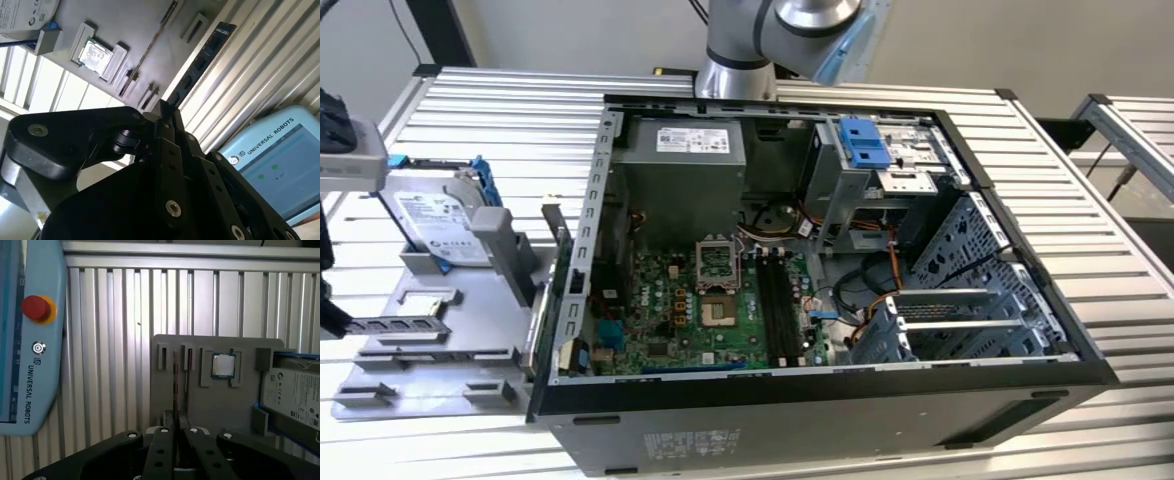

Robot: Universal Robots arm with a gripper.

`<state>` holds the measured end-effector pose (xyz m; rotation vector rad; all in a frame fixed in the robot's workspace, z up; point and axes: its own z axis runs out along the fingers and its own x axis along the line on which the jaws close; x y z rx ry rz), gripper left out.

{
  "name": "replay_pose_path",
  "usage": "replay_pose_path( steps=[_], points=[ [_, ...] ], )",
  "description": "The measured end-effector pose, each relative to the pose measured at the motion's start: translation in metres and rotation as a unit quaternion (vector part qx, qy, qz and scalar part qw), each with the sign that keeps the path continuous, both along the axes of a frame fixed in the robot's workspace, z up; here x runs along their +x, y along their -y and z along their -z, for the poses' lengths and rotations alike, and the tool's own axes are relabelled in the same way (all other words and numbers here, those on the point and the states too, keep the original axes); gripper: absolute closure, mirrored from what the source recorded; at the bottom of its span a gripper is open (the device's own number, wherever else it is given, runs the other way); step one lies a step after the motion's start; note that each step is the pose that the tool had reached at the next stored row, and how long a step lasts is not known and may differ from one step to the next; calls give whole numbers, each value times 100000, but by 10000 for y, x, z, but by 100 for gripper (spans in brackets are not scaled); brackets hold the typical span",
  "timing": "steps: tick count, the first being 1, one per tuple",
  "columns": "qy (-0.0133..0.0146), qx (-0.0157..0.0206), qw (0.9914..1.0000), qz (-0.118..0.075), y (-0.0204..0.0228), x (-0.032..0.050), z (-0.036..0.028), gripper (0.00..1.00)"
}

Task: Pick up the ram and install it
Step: 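Pick up the ram and move it above insertion slot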

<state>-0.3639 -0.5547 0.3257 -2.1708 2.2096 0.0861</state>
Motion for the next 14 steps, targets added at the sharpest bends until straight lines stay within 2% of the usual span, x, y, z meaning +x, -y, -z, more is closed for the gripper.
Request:
replay_pose_path(
  steps=[14],
  points=[
    [-4, -5, 100000, -3, 0, 0, -637, 100]
  ],
)
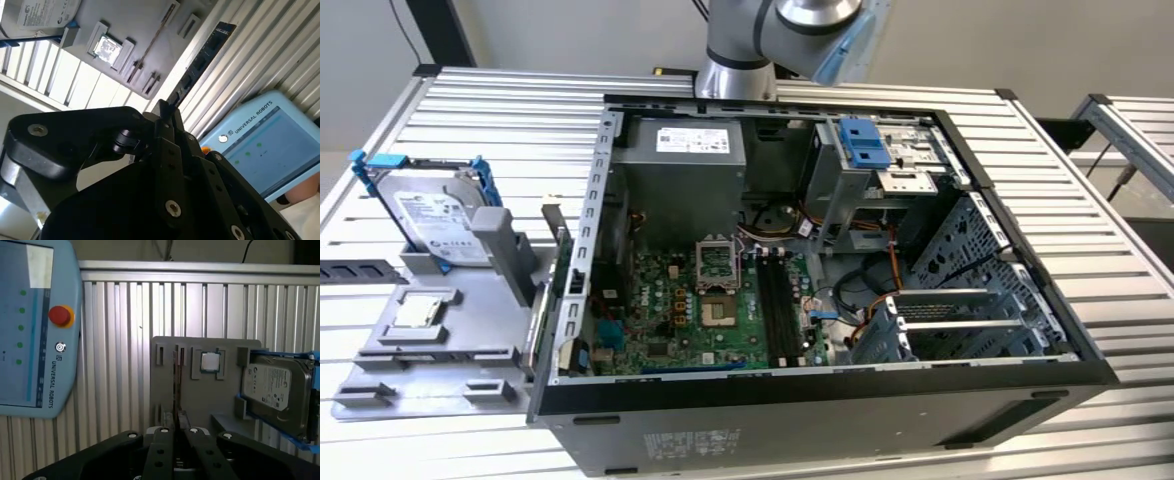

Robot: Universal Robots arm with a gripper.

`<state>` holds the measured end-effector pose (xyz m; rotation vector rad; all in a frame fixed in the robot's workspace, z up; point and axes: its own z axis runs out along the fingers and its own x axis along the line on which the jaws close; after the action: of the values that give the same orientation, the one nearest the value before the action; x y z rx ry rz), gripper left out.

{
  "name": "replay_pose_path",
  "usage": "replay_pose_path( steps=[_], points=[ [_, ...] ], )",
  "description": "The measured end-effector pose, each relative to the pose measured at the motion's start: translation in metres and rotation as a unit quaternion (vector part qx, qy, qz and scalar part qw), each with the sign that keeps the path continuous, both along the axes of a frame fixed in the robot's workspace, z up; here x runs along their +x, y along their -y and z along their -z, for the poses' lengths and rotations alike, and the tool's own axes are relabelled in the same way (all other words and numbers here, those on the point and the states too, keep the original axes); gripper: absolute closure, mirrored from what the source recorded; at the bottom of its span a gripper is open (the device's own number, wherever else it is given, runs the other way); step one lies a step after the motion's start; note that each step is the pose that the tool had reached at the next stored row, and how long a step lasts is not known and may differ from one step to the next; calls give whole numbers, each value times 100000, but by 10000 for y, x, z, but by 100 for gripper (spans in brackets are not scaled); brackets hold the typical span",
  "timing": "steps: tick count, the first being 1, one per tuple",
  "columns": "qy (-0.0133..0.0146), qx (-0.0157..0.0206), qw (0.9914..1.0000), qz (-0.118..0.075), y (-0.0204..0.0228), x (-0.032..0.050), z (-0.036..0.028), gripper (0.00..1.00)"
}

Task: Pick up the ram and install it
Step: 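Pick up the ram and move it above insertion slot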

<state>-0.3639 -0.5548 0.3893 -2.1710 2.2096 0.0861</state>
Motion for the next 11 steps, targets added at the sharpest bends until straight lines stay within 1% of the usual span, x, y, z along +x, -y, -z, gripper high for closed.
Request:
replay_pose_path(
  steps=[3, 4, 8, 11],
  points=[
    [7, 7, 100000, -1, 0, 0, -135, 100],
    [0, 3, 100000, 0, 0, 0, -146, 100],
    [7, 6, 100000, -9, 0, 5, -149, 100],
    [-2, 7, 100000, 0, 0, 47, -149, 100]
  ],
)
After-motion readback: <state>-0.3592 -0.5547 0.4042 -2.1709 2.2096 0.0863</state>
